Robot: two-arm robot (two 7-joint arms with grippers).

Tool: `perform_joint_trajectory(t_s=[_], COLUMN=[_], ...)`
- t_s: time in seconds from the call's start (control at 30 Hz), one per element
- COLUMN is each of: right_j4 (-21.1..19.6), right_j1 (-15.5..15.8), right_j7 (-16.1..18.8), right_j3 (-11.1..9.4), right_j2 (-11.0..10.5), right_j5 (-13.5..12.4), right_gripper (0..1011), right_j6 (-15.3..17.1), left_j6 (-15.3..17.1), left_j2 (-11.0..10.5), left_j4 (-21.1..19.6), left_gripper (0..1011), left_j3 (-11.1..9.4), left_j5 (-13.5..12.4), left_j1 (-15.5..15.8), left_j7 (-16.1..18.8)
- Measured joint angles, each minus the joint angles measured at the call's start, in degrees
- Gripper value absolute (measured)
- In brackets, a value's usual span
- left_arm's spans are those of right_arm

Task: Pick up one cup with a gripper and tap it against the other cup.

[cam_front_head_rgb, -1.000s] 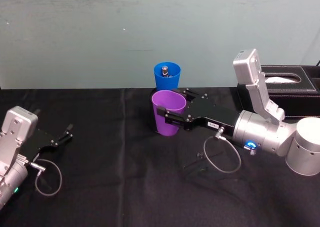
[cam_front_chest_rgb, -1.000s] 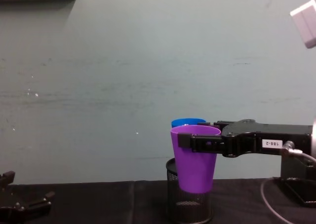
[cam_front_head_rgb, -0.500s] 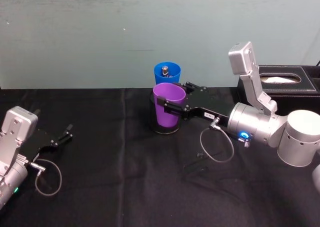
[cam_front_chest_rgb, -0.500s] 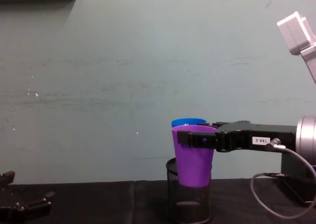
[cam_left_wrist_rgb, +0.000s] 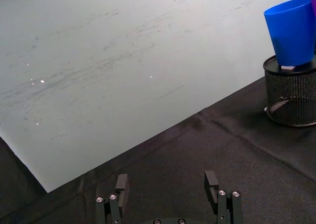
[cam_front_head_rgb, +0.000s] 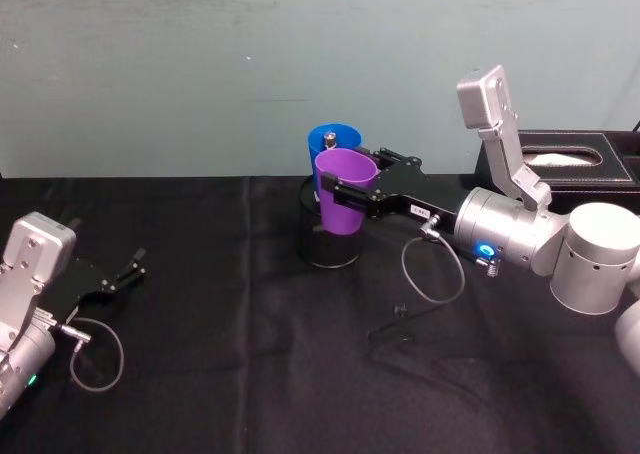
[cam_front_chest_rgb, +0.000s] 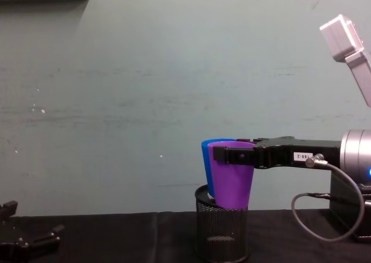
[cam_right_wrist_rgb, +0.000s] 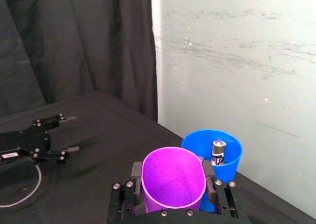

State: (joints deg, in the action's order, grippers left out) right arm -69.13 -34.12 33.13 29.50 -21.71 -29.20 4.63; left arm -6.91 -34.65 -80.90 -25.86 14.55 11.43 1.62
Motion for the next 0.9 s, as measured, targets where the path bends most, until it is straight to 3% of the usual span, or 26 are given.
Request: perform_joint_trajectory(t_s=[0.4,0.9], right_j4=[4.1,4.3], right_j1=[-2.6,-3.3], right_j7=[0.1,0.8], right_j3=[-0.2,-0.3], right_j2=[1.6,2.4], right_j5=[1.3,1.9], right_gripper=[728,728], right_j6=[-0.5,-1.0], left_j6=[0.0,0.0], left_j2=[0.0,0.0], left_j4=[0.0,0.0], left_gripper=[1000,1000], left_j3=[0.0,0.0], left_j5=[0.0,0.0], left_j1=[0.0,0.0], left_j7=[0.0,0.0])
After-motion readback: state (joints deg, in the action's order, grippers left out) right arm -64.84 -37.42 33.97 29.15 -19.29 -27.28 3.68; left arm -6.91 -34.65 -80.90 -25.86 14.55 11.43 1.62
